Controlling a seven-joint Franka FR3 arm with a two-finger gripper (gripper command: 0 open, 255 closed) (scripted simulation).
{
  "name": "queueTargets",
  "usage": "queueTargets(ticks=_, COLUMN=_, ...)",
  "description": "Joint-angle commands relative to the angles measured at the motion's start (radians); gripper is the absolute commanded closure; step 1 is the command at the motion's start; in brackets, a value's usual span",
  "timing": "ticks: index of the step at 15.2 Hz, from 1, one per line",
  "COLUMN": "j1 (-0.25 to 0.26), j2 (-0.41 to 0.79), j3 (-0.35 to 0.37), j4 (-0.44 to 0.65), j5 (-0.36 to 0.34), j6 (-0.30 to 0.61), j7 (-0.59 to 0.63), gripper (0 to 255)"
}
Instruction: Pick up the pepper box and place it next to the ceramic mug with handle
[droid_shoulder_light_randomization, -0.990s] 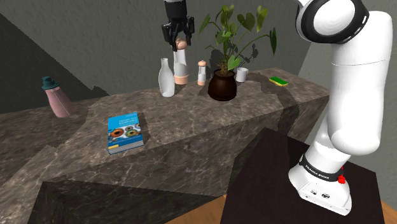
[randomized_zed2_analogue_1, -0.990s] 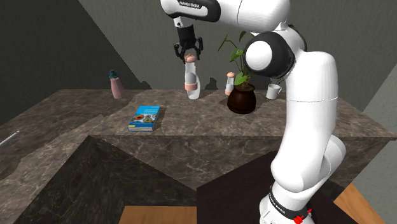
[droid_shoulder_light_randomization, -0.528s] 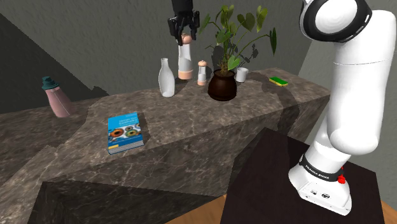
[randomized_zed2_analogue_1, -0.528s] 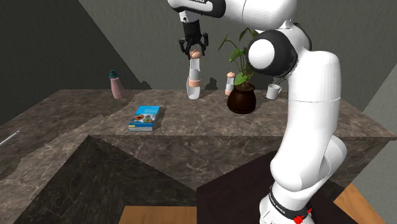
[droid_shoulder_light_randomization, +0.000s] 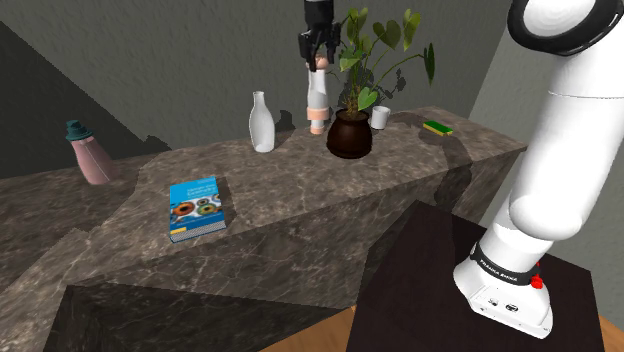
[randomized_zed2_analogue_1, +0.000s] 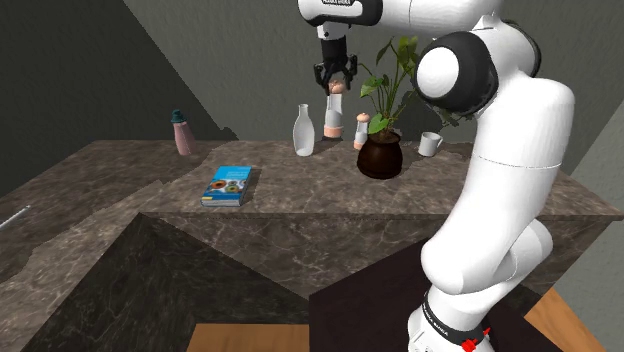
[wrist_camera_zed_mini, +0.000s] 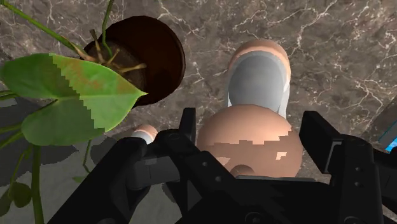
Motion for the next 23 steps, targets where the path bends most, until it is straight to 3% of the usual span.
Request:
queueTargets(ticks=1, j1=-0.032, j2=-0.033, j3=-0.019, j4=-0.054, j5=0.009, j6=0.031, j7=-0.046, gripper=255)
queueTargets(ticks=12, j1=-0.180, j2=-0.086, j3=-0.133, j4=-0.186, j5=0.036, j6=0.153, j7=-0.287, gripper=255)
queueTargets(ticks=23, j1=-0.322, j2=-0.009, j3=-0.240, j4=-0.146, j5=0.071, j6=0.229, j7=-0.529, gripper=255)
